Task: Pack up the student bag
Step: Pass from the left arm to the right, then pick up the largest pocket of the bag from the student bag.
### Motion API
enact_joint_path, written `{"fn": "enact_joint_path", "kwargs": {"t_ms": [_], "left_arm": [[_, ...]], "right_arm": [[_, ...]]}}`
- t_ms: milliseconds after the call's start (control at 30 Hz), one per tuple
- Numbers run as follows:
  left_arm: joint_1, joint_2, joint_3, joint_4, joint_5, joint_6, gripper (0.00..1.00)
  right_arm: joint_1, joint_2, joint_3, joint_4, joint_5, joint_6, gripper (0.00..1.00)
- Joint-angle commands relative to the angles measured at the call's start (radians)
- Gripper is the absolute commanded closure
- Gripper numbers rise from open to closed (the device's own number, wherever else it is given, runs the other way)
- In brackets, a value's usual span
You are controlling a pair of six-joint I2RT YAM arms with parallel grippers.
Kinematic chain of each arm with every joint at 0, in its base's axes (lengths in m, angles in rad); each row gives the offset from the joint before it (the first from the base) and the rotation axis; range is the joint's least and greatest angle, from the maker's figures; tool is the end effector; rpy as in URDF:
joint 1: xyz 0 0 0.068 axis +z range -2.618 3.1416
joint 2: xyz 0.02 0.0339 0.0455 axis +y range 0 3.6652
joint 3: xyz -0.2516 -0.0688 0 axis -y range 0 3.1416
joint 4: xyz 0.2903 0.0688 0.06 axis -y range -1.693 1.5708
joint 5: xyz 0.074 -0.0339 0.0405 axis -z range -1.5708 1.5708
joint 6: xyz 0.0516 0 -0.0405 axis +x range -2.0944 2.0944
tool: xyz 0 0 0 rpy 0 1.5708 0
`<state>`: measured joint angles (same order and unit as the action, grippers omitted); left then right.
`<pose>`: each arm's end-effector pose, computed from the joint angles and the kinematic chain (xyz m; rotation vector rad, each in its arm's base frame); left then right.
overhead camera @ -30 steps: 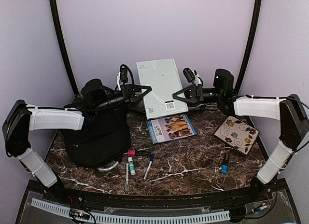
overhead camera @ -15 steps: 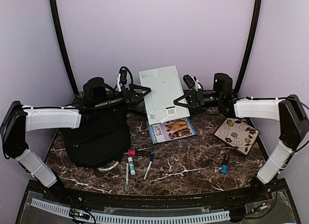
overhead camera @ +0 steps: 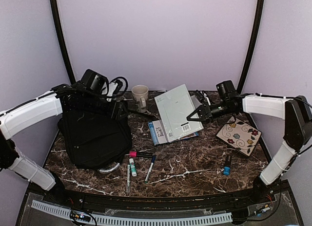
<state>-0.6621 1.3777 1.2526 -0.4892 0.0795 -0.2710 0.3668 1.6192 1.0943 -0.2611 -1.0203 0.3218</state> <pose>0.2891 -0.2305 0.3114 0.4826 2.1977 -0.6044 0.3435 0.1791 0.1998 -0.5846 2.2888 1.5337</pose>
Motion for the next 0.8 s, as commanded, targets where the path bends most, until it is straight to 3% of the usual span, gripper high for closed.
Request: {"fn": "enact_joint_path", "kwargs": {"t_ms": [0, 200, 467, 767], "left_arm": [[-0.014, -0.026, -0.053, -0.325, -0.149, 0.239, 0.38], [-0.050, 0.010, -0.096, -0.448, -0.056, 0.285, 0.37], [-0.115, 0.089, -0.090, -0.486, -0.141, 0.271, 0.33], [-0.144, 0.299, 0.048, -0.612, -0.221, 0.306, 0.31]], "right_arm": [[0.006, -0.070, 0.010, -0.052, -0.018, -0.183, 1.00], [0.007, -0.048, -0.002, -0.039, -0.029, -0.182, 1.00], [0.023, -0.044, -0.009, -0.041, -0.034, -0.188, 1.00], [0.031, -0.061, -0.028, -0.034, -0.019, -0.193, 1.00]]}}
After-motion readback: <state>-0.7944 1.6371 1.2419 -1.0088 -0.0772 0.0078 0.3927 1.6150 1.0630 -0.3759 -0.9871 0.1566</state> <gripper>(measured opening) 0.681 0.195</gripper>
